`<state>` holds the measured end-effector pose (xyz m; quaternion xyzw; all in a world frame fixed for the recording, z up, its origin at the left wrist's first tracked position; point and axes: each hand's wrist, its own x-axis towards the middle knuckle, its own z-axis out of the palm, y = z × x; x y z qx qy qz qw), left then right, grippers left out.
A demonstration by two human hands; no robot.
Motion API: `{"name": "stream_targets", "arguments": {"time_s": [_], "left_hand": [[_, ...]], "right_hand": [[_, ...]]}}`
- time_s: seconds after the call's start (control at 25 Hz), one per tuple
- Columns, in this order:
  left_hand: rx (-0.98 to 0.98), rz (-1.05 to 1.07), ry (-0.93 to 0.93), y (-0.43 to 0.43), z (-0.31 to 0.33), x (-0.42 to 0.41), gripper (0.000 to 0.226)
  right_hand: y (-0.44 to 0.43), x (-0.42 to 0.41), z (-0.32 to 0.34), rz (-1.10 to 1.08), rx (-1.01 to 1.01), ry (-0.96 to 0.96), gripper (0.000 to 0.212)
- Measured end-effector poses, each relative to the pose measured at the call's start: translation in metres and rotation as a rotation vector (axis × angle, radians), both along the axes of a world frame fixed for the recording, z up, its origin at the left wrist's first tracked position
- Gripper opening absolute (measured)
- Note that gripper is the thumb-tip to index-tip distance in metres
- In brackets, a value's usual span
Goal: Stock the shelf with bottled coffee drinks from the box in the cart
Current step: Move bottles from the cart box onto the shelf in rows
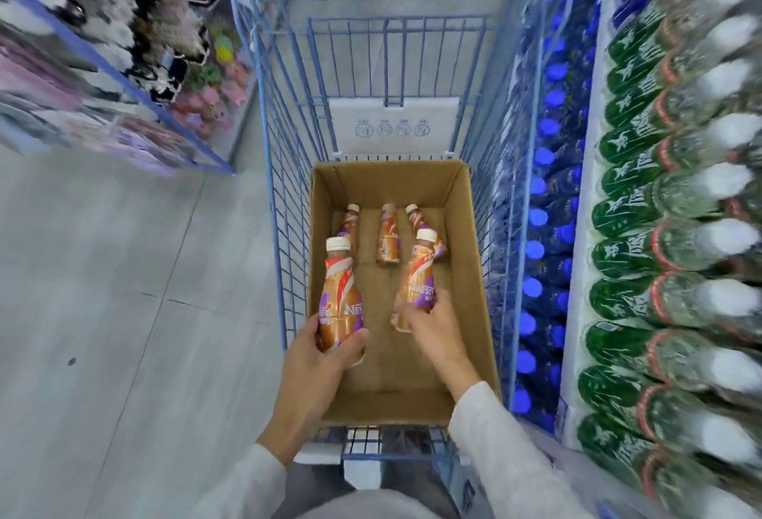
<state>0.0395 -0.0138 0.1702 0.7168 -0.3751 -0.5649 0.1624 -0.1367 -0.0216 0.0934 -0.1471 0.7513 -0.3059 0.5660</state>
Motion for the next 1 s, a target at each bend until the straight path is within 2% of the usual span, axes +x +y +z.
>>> {"name": "stream_targets", "arguments": {"time_s": [0.12, 0.24, 0.4, 0.64, 0.8, 0.92, 1.0], "left_hand": [[-0.090, -0.082, 0.067, 0.003, 0.039, 0.004, 0.068], [-0.189, -0.210, 0.159, 0.008, 0.073, 0.005, 0.053], [-0.302, -0.447, 0.257, 0.024, 0.108, 0.003, 0.031], [-0.346, -0.825, 0.454, 0.085, 0.158, -0.026, 0.037], [-0.316, -1.073, 0.588, 0.153, 0.181, -0.062, 0.038], [-0.272, -1.263, 0.643, 0.212, 0.192, -0.084, 0.048], [-0.232, -1.335, 0.677, 0.255, 0.200, -0.094, 0.050]], "right_hand": [[0.025, 0.006, 0.068, -0.084, -0.151, -0.002, 0.049], [0.056, 0.013, 0.122, -0.158, -0.280, 0.046, 0.050], [0.117, 0.026, 0.172, -0.371, -0.441, 0.125, 0.053], [0.244, 0.047, 0.221, -0.695, -0.545, 0.263, 0.062], [0.337, 0.057, 0.242, -0.949, -0.579, 0.394, 0.049], [0.409, 0.067, 0.256, -1.143, -0.588, 0.476, 0.054], [0.455, 0.075, 0.265, -1.231, -0.587, 0.533, 0.050]]}}
